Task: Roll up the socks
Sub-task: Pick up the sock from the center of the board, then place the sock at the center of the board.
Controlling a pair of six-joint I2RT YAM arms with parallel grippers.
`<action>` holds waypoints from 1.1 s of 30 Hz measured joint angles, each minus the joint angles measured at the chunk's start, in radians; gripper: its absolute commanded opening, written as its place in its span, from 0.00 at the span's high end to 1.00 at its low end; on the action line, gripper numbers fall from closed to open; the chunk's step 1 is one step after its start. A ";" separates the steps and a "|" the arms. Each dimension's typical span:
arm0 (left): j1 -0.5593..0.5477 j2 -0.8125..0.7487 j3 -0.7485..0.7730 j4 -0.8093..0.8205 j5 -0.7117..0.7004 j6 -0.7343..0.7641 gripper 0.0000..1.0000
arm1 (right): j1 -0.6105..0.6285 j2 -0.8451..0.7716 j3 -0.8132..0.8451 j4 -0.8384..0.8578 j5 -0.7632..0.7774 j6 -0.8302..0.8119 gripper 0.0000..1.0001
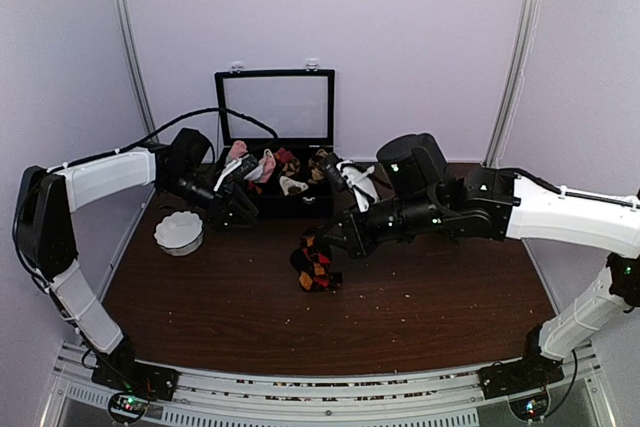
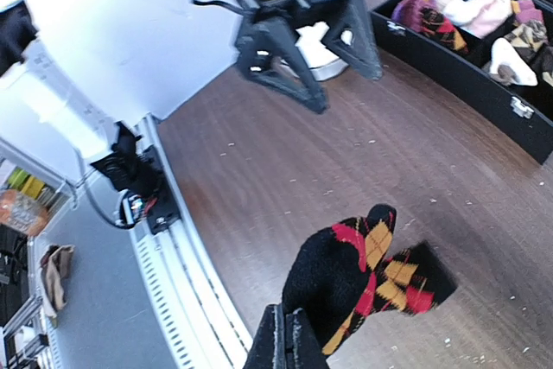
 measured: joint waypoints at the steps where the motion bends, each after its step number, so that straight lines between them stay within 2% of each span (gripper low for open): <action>1: 0.003 -0.004 -0.008 -0.003 0.000 0.001 0.21 | 0.012 -0.009 0.000 -0.005 0.004 0.005 1.00; 8: 0.007 -0.017 -0.018 -0.013 0.000 0.002 0.21 | 0.052 -0.114 -0.030 0.029 0.031 0.039 1.00; 13: 0.007 -0.016 -0.018 -0.019 -0.002 0.010 0.21 | -0.055 -0.118 -0.126 0.117 0.010 0.033 1.00; 19: 0.005 0.020 -0.008 -0.026 -0.004 0.034 0.22 | -0.245 0.094 -0.194 0.179 -0.060 -0.016 1.00; 26: -0.058 0.071 0.018 -0.090 -0.045 0.117 0.23 | -0.375 0.408 -0.093 0.222 -0.105 -0.007 1.00; 33: -0.169 0.112 0.032 -0.129 -0.071 0.178 0.24 | -0.396 0.426 -0.034 0.373 -0.119 0.092 1.00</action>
